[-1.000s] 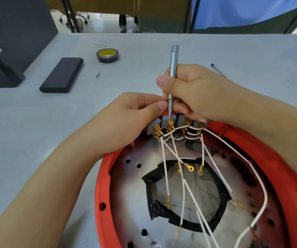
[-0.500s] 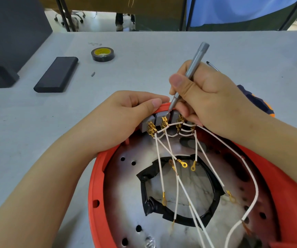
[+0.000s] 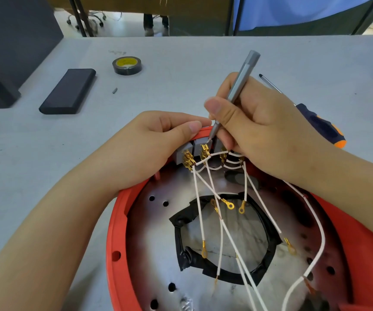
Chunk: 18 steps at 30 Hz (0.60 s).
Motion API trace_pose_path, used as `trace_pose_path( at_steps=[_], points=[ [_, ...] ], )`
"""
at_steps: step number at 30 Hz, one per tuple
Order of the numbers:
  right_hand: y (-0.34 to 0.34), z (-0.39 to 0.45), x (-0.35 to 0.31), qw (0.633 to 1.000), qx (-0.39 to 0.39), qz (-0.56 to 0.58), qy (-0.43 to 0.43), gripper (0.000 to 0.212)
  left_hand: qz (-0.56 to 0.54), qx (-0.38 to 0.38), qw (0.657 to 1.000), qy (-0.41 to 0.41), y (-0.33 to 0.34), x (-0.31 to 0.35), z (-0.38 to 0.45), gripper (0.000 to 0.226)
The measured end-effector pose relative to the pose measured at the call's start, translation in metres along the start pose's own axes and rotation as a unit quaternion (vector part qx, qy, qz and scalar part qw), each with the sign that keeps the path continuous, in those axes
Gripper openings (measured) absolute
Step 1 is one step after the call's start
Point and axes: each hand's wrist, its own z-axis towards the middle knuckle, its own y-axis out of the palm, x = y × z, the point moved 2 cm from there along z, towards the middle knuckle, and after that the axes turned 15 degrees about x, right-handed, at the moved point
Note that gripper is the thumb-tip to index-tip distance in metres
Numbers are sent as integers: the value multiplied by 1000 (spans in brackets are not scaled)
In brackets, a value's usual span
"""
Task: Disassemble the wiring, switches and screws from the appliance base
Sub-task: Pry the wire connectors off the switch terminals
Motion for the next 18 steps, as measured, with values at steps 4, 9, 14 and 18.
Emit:
trace_pose_path(
  at_steps=[4,9,14,18],
  points=[
    [-3,-5,-2,999,3,-27,-36,20,24,4,1000,10,0,1,-1,25],
    [-4,-9,-3,997,5,-43,-58,20,29,-1,999,18,-1,0,0,25],
    [-4,-11,-4,996,0,-54,-64,20,26,-3,999,24,-1,-2,2,24],
    [-3,-11,-7,994,5,-68,-81,19,31,-1,999,26,-1,-2,1,24]
  ],
)
